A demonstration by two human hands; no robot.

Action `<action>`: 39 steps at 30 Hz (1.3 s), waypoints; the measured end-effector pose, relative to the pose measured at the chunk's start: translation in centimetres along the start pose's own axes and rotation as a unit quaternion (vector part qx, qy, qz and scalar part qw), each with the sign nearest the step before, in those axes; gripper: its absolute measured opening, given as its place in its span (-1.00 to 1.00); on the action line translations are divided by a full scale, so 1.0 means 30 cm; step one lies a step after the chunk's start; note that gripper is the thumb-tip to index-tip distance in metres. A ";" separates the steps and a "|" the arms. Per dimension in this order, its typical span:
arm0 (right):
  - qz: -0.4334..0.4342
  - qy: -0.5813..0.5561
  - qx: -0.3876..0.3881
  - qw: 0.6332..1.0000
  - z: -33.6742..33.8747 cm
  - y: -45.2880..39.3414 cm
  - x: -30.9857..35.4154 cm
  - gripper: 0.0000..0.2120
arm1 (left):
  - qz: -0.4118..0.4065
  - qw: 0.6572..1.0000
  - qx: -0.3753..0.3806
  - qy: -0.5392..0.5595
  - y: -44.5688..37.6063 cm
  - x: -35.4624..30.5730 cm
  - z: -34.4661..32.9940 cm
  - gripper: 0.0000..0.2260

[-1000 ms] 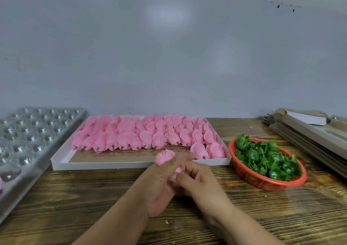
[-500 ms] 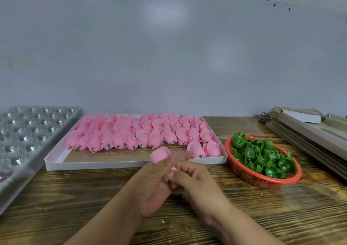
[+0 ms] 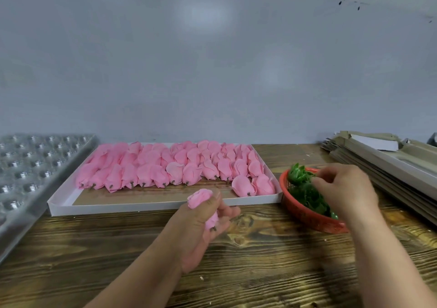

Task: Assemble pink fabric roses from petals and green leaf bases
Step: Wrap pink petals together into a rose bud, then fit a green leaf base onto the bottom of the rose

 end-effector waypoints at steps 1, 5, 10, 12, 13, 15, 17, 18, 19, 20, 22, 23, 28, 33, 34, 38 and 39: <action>-0.012 0.026 0.026 0.999 0.012 -0.009 -0.023 -0.88 | -0.001 1.000 -0.002 0.004 0.001 0.001 -0.001 -0.81; 0.005 0.056 0.134 0.989 0.010 -0.013 -0.043 -0.83 | -0.003 1.000 -0.011 0.000 0.003 0.000 -0.001 -0.76; 0.053 0.131 0.198 0.970 -0.027 -0.004 -0.022 -0.94 | 0.001 1.000 -0.019 -0.023 0.008 -0.006 -0.011 -0.70; 0.058 0.148 0.182 0.970 -0.039 -0.003 -0.018 -0.92 | 0.006 0.999 -0.026 -0.021 0.010 -0.006 -0.016 -0.67; 0.058 0.156 0.173 0.971 -0.045 -0.005 -0.017 -0.91 | 0.009 0.999 -0.031 -0.019 0.010 -0.005 -0.018 -0.66; 0.053 0.167 0.165 0.970 -0.058 -0.010 -0.018 -0.90 | 0.010 0.999 -0.039 -0.018 0.011 -0.004 -0.021 -0.63; 0.048 0.178 0.172 0.968 -0.071 -0.016 -0.017 -0.89 | 0.011 0.999 -0.044 -0.016 0.013 -0.002 -0.025 -0.62; 0.046 0.182 0.174 0.967 -0.076 -0.018 -0.016 -0.87 | 0.013 0.999 -0.047 -0.014 0.013 -0.002 -0.026 -0.62; 0.045 0.183 0.173 0.967 -0.081 -0.020 -0.016 -0.84 | 0.014 0.999 -0.051 -0.012 0.014 -0.003 -0.026 -0.62; 0.043 0.178 0.168 0.969 -0.084 -0.022 -0.017 -0.83 | 0.017 0.998 -0.054 -0.011 0.013 -0.003 -0.026 -0.62; 0.039 0.160 0.155 0.974 -0.080 -0.024 -0.023 -0.81 | 0.020 0.998 -0.060 -0.007 0.014 -0.005 -0.026 -0.65; 0.040 0.153 0.144 0.977 -0.074 -0.024 -0.025 -0.80 | 0.022 0.998 -0.063 -0.002 0.014 -0.006 -0.025 -0.66; 0.062 0.056 0.028 0.996 -0.041 -0.024 -0.018 -0.87 | 0.025 0.997 -0.070 0.018 0.016 -0.007 -0.024 -0.69; 0.053 0.035 0.041 0.997 -0.066 -0.020 -0.023 -0.92 | 0.030 0.996 -0.087 0.019 0.011 -0.006 -0.025 -0.68; 0.049 0.024 0.038 0.998 -0.064 -0.024 -0.029 -0.92 | 0.031 0.995 -0.091 0.019 0.011 -0.006 -0.025 -0.68; 0.040 -0.076 -0.001 0.996 -0.053 -0.031 -0.036 -0.91 | 0.033 0.995 -0.097 0.013 0.011 -0.005 -0.022 -0.68; 0.026 -0.108 -0.008 0.994 -0.051 -0.029 -0.035 -0.90 | 0.034 0.994 -0.098 0.013 0.012 -0.003 -0.022 -0.68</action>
Point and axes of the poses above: each hand's wrist, its own y-axis away from the middle knuckle, its own z-axis out of the back of the hand, x = y × z, the point moved 2 cm from there along -y, towards the middle knuckle, and after that the axes turned 6 degrees about z, right-handed, at the moved point
